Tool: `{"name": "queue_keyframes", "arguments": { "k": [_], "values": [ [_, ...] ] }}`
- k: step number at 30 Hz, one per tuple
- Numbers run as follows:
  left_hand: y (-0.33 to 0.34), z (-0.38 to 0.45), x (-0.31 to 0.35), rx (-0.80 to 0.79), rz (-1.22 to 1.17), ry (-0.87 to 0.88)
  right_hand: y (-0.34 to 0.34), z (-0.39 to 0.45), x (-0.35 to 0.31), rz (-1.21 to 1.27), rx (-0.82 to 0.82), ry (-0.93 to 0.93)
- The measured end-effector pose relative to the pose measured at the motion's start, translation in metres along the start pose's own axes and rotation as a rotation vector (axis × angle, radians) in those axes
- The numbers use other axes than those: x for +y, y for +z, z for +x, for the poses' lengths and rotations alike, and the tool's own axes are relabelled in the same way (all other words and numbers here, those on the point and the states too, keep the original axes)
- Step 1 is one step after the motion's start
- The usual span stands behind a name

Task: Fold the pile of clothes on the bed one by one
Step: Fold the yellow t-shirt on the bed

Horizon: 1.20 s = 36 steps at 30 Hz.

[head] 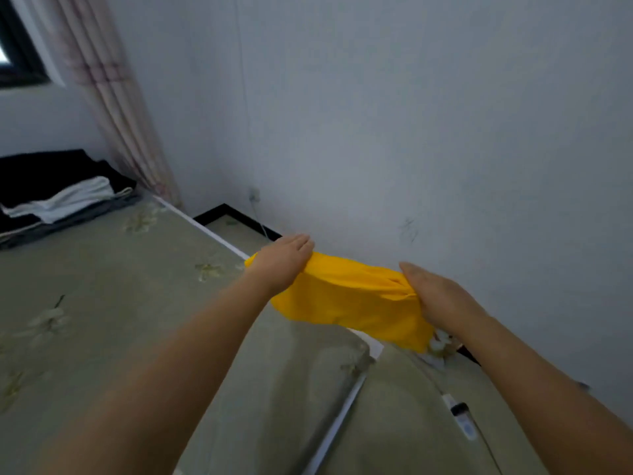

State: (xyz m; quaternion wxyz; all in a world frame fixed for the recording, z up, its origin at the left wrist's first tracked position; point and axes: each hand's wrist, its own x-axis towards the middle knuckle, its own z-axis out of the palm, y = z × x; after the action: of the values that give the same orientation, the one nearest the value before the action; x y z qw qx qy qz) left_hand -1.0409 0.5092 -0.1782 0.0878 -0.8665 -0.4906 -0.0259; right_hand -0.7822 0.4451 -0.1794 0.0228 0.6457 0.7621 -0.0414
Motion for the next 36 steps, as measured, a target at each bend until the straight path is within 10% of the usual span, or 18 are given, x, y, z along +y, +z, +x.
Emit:
{"name": "queue_keyframes", "arguments": {
  "k": [20,36],
  "values": [
    [-0.095,0.433,-0.096,0.160,0.137,-0.089,-0.203,0.364,0.205,-0.113,0.317,-0.062],
    [-0.036,0.502,-0.253,-0.128,0.267,-0.745,-0.194,0.687,0.123,-0.038,0.276,-0.676]
  ]
}}
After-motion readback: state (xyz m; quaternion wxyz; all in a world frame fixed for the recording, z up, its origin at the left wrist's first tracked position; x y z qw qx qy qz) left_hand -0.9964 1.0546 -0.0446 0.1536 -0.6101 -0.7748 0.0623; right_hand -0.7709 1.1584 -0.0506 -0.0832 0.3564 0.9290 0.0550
